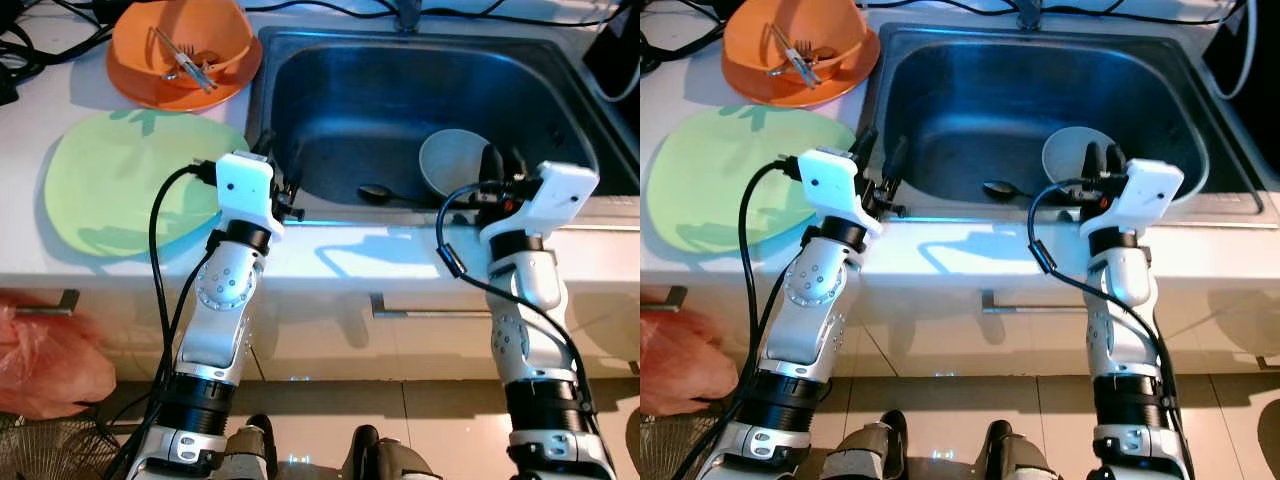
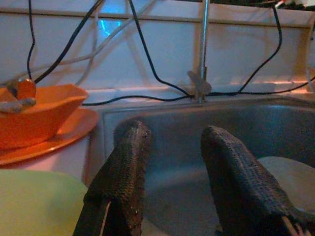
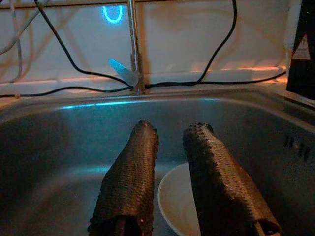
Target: Kitchen organization
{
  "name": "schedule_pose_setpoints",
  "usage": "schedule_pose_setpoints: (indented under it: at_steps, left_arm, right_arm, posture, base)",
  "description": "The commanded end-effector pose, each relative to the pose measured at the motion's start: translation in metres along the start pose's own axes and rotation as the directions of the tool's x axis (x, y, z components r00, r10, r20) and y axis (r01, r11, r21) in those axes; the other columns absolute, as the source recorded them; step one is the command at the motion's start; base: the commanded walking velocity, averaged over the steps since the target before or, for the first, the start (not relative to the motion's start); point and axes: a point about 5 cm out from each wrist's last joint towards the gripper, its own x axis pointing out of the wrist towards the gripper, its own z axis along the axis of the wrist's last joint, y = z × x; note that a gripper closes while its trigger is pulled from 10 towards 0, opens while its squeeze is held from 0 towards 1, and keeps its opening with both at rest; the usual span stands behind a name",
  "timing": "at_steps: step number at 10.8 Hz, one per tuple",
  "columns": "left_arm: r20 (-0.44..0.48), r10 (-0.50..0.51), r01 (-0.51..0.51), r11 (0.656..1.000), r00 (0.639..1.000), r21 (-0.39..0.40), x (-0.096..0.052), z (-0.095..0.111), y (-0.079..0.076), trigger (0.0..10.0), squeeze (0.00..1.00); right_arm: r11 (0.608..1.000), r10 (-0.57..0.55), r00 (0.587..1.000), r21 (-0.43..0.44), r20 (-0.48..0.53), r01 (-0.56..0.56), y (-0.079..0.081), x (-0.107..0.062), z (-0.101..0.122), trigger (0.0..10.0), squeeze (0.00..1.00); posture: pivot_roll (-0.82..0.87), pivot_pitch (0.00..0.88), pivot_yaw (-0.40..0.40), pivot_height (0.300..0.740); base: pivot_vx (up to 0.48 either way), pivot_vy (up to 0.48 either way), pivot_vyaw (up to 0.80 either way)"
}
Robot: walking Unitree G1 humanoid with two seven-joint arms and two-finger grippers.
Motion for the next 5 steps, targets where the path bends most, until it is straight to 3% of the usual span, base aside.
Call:
schedule_pose_setpoints:
  at_steps: [1,5]
  left_arm:
    - [0.017,0.004,-0.004,1.0,1.0,0.01,0.0014,0.004,-0.0011,10.0,0.0]
    - [0.036,0.002,-0.002,1.0,0.999,0.005,0.0051,0.0071,-0.0033,10.0,0.0]
  right_arm:
    - [1.0,-0.009,1.0,-0.008,-0.01,0.009,-0.0021,-0.0007,-0.0005,10.0,0.0]
    - [1.0,0.0,1.0,-0.01,-0.005,0.0,-0.0004,-0.0003,0.0008,10.0,0.0]
  posture:
    - [0.15,0.214,-0.032,0.74]
    - [0.14,0.201,-0.035,0.74]
  base:
    - [0.0,0.0,0.0]
    - [0.0,0.0,0.0]
